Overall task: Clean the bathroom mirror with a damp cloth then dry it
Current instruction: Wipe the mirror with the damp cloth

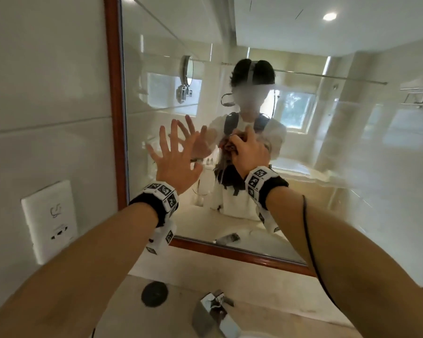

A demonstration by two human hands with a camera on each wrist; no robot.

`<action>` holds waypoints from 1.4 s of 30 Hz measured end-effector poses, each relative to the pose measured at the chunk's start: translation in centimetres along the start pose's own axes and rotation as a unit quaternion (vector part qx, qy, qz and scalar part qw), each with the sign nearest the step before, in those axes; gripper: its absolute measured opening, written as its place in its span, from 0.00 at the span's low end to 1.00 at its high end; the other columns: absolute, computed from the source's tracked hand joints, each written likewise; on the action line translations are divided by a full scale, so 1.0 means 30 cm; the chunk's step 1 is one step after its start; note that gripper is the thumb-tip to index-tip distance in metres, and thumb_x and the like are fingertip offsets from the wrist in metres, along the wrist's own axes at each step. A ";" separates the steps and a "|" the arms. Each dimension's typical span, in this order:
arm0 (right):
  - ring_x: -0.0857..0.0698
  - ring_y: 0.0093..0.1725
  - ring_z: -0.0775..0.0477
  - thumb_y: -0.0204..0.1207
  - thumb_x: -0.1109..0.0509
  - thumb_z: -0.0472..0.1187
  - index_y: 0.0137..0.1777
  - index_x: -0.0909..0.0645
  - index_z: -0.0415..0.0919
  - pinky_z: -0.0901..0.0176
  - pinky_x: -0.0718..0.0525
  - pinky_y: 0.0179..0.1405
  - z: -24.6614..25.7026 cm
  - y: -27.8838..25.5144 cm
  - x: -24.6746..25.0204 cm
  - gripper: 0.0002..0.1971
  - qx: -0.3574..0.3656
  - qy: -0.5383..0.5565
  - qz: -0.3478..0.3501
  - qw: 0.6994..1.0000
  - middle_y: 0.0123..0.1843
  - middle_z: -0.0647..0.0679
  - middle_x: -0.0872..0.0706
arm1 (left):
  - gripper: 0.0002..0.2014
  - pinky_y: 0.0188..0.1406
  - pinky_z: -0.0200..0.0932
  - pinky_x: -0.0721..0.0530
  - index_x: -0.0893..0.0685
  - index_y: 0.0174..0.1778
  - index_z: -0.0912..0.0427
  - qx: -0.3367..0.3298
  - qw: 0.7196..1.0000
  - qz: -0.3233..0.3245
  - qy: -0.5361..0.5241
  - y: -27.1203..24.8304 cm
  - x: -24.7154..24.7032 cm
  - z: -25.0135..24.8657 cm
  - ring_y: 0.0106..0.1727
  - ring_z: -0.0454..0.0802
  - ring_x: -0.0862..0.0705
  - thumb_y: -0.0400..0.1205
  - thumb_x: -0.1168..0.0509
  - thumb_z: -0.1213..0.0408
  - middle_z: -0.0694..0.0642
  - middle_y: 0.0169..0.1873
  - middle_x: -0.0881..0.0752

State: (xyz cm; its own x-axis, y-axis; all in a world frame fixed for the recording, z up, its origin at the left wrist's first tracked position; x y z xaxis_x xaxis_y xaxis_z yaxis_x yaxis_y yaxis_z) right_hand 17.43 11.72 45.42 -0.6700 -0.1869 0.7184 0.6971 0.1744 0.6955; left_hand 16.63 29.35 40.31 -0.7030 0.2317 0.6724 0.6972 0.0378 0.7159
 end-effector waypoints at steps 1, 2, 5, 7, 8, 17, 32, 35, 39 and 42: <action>0.16 0.52 0.33 0.79 0.33 0.44 0.68 0.23 0.50 0.40 0.16 0.54 0.055 0.011 -0.010 0.17 0.006 -0.002 0.006 1.000 0.70 0.39 0.28 | 0.44 0.75 0.84 0.54 0.53 0.86 0.41 0.007 1.000 -0.001 -0.002 0.005 0.008 0.034 0.86 0.67 0.65 0.79 0.35 0.43 0.60 0.86 0.65; 0.16 0.53 0.32 0.80 0.34 0.45 0.69 0.24 0.50 0.41 0.16 0.54 0.102 0.020 -0.018 0.17 0.008 -0.005 0.011 1.000 0.71 0.39 0.29 | 0.44 0.76 0.84 0.53 0.51 0.87 0.41 0.013 1.000 -0.004 -0.003 0.009 0.014 0.063 0.86 0.67 0.65 0.79 0.35 0.43 0.60 0.86 0.64; 0.19 0.57 0.31 0.83 0.38 0.44 0.71 0.27 0.48 0.46 0.17 0.50 0.174 0.038 -0.018 0.17 0.005 -0.018 0.014 1.000 0.74 0.38 0.32 | 0.43 0.77 0.81 0.54 0.48 0.87 0.42 0.020 1.000 -0.009 -0.010 0.028 0.028 0.112 0.86 0.67 0.64 0.79 0.34 0.43 0.60 0.87 0.63; 0.19 0.56 0.31 0.82 0.37 0.43 0.71 0.28 0.47 0.46 0.17 0.50 0.174 0.045 -0.009 0.17 0.010 -0.024 0.009 1.000 0.72 0.39 0.31 | 0.43 0.77 0.81 0.53 0.49 0.87 0.42 0.022 1.000 -0.008 -0.007 0.041 0.032 0.118 0.86 0.67 0.64 0.79 0.34 0.43 0.60 0.87 0.64; 0.19 0.56 0.32 0.81 0.36 0.43 0.70 0.28 0.47 0.45 0.17 0.51 0.157 0.049 0.000 0.18 0.009 -0.022 0.003 1.000 0.71 0.39 0.30 | 0.43 0.76 0.82 0.52 0.49 0.87 0.42 0.020 1.000 -0.006 -0.007 0.047 0.031 0.111 0.86 0.67 0.64 0.79 0.34 0.43 0.60 0.87 0.64; 0.19 0.57 0.31 0.79 0.36 0.40 0.68 0.25 0.52 0.45 0.21 0.60 -0.322 0.010 0.258 0.18 -0.211 0.095 -0.084 0.969 0.70 0.42 0.27 | 0.46 0.76 0.83 0.54 0.60 0.84 0.37 -0.008 1.000 0.002 -0.024 0.067 0.071 -0.101 0.85 0.67 0.67 0.79 0.34 0.42 0.59 0.86 0.67; 0.19 0.56 0.31 0.81 0.38 0.41 0.71 0.23 0.50 0.48 0.22 0.61 -0.574 -0.095 0.355 0.18 -0.223 0.062 -0.078 0.970 0.70 0.41 0.26 | 0.45 0.77 0.81 0.53 0.62 0.81 0.30 -0.043 0.997 -0.002 -0.057 0.109 0.111 -0.355 0.86 0.65 0.66 0.79 0.34 0.44 0.55 0.86 0.68; 0.19 0.56 0.31 0.82 0.38 0.42 0.71 0.24 0.46 0.46 0.22 0.60 -0.529 -0.055 0.354 0.18 -0.223 0.055 -0.086 0.970 0.71 0.41 0.27 | 0.44 0.77 0.81 0.53 0.58 0.84 0.33 -0.037 0.998 0.002 -0.050 0.122 0.110 -0.295 0.85 0.65 0.67 0.79 0.35 0.43 0.55 0.85 0.69; 0.19 0.56 0.32 0.82 0.38 0.43 0.69 0.24 0.44 0.45 0.20 0.60 -0.391 0.049 0.342 0.16 -0.186 0.056 -0.102 0.976 0.68 0.41 0.25 | 0.43 0.77 0.81 0.54 0.55 0.85 0.35 -0.042 0.998 0.004 -0.049 0.142 0.110 -0.192 0.85 0.65 0.69 0.79 0.34 0.43 0.55 0.85 0.70; 0.18 0.56 0.32 0.83 0.38 0.44 0.70 0.26 0.42 0.45 0.20 0.58 -0.228 0.150 0.314 0.17 -0.142 0.040 -0.096 0.984 0.69 0.40 0.25 | 0.43 0.77 0.82 0.54 0.52 0.85 0.36 -0.036 0.998 -0.008 -0.052 0.170 0.134 -0.082 0.85 0.65 0.68 0.78 0.33 0.43 0.55 0.86 0.69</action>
State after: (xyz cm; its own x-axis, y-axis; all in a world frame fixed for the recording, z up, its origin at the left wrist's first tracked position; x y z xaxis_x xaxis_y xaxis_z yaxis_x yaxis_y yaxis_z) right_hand 16.00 4.14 55.23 -0.7825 -0.2676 0.5622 0.6098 -0.1467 0.7789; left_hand 17.01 28.08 47.11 -0.6931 0.3314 0.6402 0.6714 -0.0267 0.7406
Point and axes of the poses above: each hand's wrist, its own y-axis towards the middle knuckle, its own x-axis out of the back of the hand, z = x × y, the point moved 9 cm from there along y, towards the middle knuckle
